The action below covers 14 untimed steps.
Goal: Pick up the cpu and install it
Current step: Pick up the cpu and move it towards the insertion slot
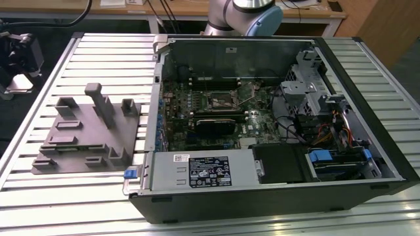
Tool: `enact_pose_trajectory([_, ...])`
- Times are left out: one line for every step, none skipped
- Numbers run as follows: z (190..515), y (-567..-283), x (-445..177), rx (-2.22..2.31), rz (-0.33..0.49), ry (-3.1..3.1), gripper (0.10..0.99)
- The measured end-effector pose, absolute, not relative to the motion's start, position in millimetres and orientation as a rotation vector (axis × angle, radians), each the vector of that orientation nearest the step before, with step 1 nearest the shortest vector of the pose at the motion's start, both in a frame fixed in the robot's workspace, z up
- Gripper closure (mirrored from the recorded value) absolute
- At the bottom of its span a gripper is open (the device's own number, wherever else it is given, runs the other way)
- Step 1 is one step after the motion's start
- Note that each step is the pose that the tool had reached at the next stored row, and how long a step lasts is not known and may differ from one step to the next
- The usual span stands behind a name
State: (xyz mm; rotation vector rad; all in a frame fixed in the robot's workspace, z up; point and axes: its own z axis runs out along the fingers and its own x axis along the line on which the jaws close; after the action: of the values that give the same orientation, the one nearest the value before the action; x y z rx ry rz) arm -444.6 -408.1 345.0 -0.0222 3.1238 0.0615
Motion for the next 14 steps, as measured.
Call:
enact_pose_trajectory([346.3,-408.1,-444.6,-0.022,0.061,3.124,0.541])
enact_pose_trajectory([347.5,-408.1,-444.6,-0.022,0.062,3.124,0.541])
enact_pose_trajectory([348.8,-408.1,-444.6,-0.022,0.062,3.124,0.541])
enact_pose_trajectory([350.0,-408.1,-444.6,-0.022,0.062,3.124,0.541])
enact_pose_trajectory([351.1,-408.1,-444.6,-0.022,0.062,3.124,0.541])
enact_pose_trajectory([352.2,-408.1,-444.6,-0.022,0.062,3.124,0.541])
enact_pose_trajectory([353.1,-408.1,-444.6,-0.022,0.062,3.124,0.541])
enact_pose_trajectory([354.1,-408.1,-444.6,-0.022,0.062,3.124,0.541])
enact_pose_trajectory([354.9,-408.1,-444.6,-0.022,0.062,3.124,0.541])
enact_pose_trajectory([355.8,-408.1,-444.6,-0.022,0.062,3.124,0.541])
enact_pose_trajectory([356.8,-408.1,-444.6,-0.022,0.062,3.124,0.541])
enact_pose_trajectory([357.8,-408.1,-444.6,-0.022,0.062,3.124,0.541])
enact_pose_trajectory([358.7,-408.1,-444.6,-0.022,0.062,3.124,0.541])
enact_pose_trajectory([359.6,-408.1,-444.6,-0.022,0.062,3.124,0.541])
